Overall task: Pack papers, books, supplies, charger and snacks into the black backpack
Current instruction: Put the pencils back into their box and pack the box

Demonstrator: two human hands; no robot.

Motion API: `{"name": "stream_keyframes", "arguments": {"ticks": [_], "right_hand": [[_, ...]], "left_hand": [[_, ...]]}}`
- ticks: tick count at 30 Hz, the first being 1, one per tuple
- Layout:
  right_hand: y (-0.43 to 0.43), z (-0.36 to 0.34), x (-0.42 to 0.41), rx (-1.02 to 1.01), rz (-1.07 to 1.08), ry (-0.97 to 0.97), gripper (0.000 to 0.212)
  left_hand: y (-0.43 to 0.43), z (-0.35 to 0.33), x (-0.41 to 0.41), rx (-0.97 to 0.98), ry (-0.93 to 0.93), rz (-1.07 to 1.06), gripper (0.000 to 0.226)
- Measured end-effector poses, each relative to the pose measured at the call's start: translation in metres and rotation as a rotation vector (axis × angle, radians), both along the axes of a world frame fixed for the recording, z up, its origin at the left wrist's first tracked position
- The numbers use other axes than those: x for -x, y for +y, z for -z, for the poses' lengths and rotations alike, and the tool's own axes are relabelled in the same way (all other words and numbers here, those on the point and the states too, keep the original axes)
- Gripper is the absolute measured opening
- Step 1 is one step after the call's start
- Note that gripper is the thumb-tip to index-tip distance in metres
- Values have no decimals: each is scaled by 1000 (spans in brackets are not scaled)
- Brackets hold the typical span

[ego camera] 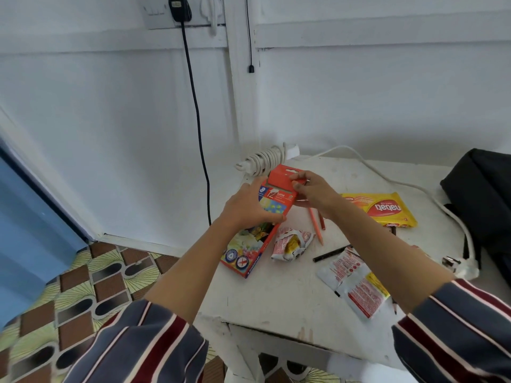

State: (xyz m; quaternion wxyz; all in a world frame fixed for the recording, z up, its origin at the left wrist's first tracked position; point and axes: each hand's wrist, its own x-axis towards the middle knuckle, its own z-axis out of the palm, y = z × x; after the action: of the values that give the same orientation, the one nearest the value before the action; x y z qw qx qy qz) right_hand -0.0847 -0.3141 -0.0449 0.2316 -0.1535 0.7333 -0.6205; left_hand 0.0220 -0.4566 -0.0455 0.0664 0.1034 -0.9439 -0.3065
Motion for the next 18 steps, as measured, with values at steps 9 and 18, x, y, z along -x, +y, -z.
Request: {"name": "stream_keyframes", "arguments": {"ticks": [9, 18], "right_hand": [[-18, 12, -16, -199, -168, 222, 44], [-29, 17, -12, -459, -202, 449, 57]], "left_hand": [[-2, 4, -18, 46, -278, -88, 96], [-3, 12, -23, 150, -390, -152, 73]]}}
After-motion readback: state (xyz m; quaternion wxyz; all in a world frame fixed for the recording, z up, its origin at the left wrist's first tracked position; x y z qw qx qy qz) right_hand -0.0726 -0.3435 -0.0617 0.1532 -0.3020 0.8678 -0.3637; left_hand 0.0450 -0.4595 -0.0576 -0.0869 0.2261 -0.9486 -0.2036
